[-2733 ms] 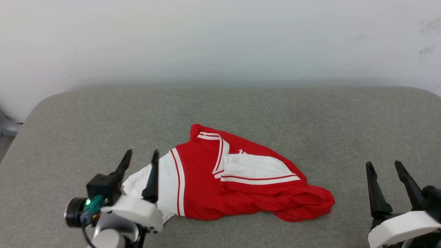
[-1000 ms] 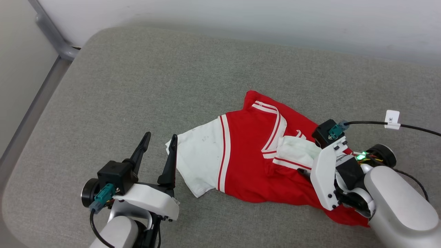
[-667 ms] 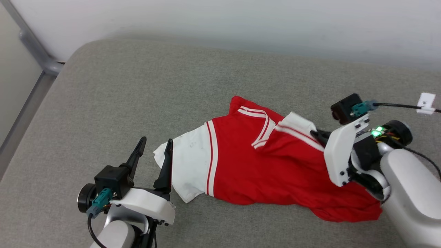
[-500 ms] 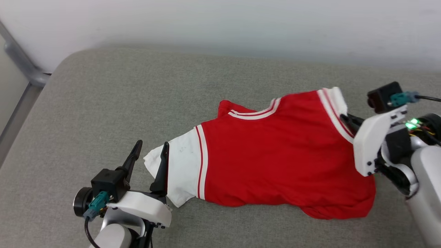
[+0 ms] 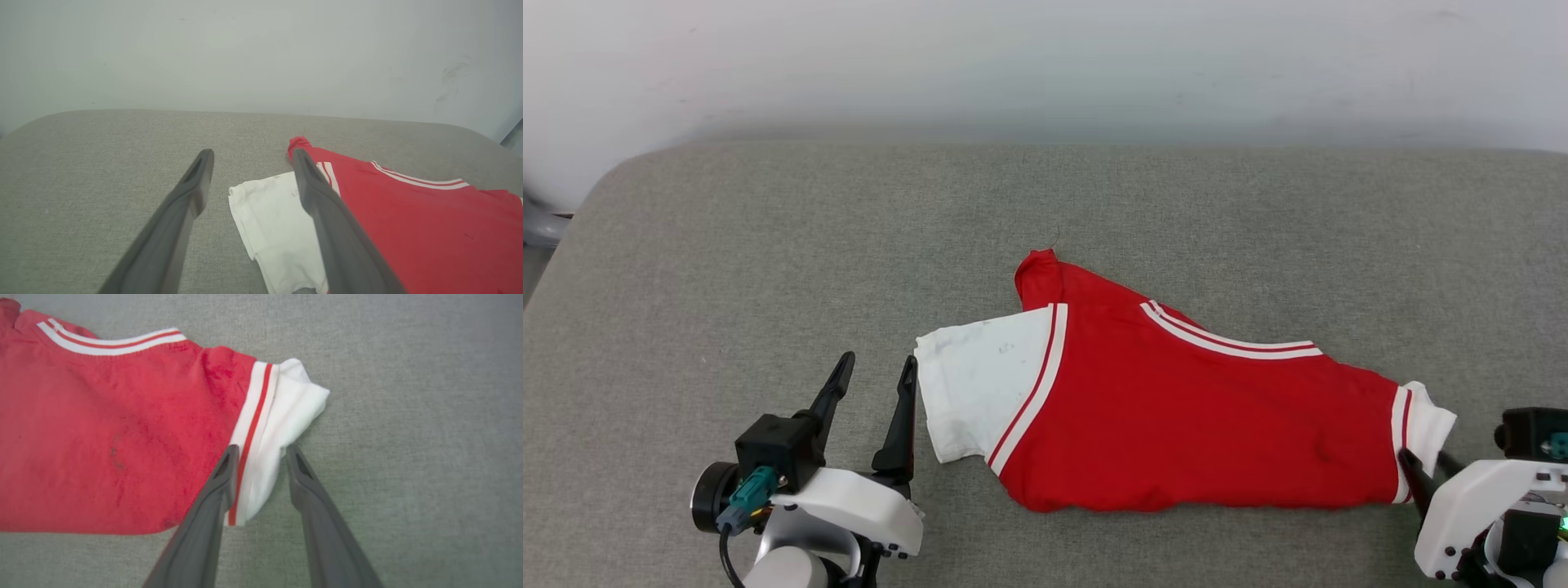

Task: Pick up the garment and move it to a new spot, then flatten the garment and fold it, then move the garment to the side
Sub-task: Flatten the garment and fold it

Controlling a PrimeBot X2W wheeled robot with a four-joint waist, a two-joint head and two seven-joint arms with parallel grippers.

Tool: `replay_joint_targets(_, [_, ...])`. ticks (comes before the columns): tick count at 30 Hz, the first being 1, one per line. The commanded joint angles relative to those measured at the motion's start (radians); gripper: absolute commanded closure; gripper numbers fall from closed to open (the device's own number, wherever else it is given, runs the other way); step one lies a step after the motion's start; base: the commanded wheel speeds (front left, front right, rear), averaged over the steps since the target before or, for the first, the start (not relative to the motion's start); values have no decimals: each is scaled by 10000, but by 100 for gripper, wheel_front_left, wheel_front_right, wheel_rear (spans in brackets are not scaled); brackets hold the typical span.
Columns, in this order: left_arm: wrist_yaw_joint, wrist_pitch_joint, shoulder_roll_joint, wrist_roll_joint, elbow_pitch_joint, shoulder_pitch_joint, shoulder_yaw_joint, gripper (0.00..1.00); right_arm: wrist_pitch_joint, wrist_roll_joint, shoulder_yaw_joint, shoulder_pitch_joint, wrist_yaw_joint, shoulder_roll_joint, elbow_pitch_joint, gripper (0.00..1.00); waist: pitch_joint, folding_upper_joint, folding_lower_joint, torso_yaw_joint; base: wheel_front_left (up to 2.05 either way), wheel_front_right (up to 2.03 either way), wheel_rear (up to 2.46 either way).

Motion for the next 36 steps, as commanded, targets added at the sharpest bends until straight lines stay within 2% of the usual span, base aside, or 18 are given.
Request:
replay_joint_targets(1, [20, -5, 61, -45, -30, 66, 6, 0, -394, -42, -152, 80, -7, 162, -88, 0, -5, -1, 0, -14, 0, 0, 0])
replay_joint_targets(6, [105, 24, 102, -103, 35, 220, 59, 0, -2449, -394, -705, 268, -7, 696, -617, 0, -199, -1, 0, -37, 0, 0, 0])
replay_joint_targets(11, [295, 13, 159, -180, 86, 501, 196, 0, -4063, -839, -637, 522, -7, 988, -1301, 0, -568, -1, 0, -53, 0, 0, 0])
replay_joint_targets(15, [397, 78, 256, -264, 122, 707, 270, 0, -4606, -1114, -421, 809, -7, 1159, -1860, 0, -856, -1, 0, -46, 0, 0, 0])
replay_joint_targets(19, [495, 348, 433, -352, 163, 850, 329, 0, -4528, -1237, -172, 1307, -7, 1269, -2510, 0, -1072, -1, 0, -86, 0, 0, 0])
replay_joint_targets(22, [260, 1020, 569, -459, 160, 510, 136, 0, -4362, -1246, 19, 1686, -7, 1310, -3014, 0, -1059, -1, 0, -89, 0, 0, 0])
replay_joint_targets(30, [-1079, 3648, 937, -1289, 692, -1588, -363, 0, -4031, -1030, 358, 1650, -7, 1323, -4046, 0, -75, -1, 0, -452, 0, 0, 0])
replay_joint_targets(36, [-1506, 5493, 1140, -1908, 1599, -2887, -423, 0, -4013, -1007, 456, 1335, -7, 1324, -4142, 0, 922, -1, 0, -875, 0, 0, 0])
